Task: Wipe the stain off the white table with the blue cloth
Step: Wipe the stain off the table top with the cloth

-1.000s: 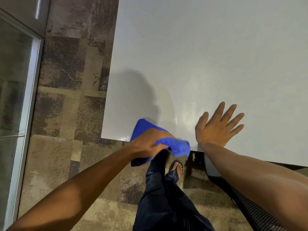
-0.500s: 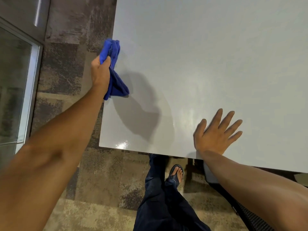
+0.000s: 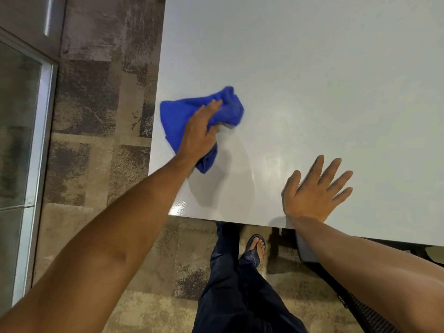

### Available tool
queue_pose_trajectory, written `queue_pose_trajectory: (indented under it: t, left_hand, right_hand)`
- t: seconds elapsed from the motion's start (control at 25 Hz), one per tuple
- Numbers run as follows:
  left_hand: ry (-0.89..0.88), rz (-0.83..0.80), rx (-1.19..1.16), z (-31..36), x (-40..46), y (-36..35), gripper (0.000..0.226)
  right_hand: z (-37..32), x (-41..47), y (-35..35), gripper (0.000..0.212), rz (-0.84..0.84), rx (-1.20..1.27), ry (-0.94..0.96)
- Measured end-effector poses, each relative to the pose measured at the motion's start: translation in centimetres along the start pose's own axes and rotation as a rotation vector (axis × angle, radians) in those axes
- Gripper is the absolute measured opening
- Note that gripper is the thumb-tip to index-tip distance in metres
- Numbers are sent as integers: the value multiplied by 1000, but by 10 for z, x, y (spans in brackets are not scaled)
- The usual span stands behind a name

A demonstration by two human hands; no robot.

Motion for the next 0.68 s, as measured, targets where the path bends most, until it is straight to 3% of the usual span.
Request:
queue_pose_trajectory:
  t: [0.2, 0.36, 0.52, 0.68]
  left_hand:
    - [-107, -84, 5, 15, -57, -46, 44]
    - [-187, -206, 69, 27, -117, -87, 53]
    - [-268, -190, 333, 19, -162, -97, 55]
    - [-196, -145, 625, -5, -190, -75, 60]
  right_hand:
    - [-1, -2, 1, 71, 16, -8, 7]
    - [0, -1, 1, 71, 20, 12, 14]
    - [-1, 0, 1, 71, 27, -4, 8]
    - [0, 0, 0, 71, 28, -6, 13]
Point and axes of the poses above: each hand's wrist, its own x-axis towards the middle knuckle, its own y-axis out of the back of the hand, z = x × y, the point moved 3 cm from there along x, towards the middle knuckle, and after that the axes turned 1 degree about x, right-handed, at the moved point
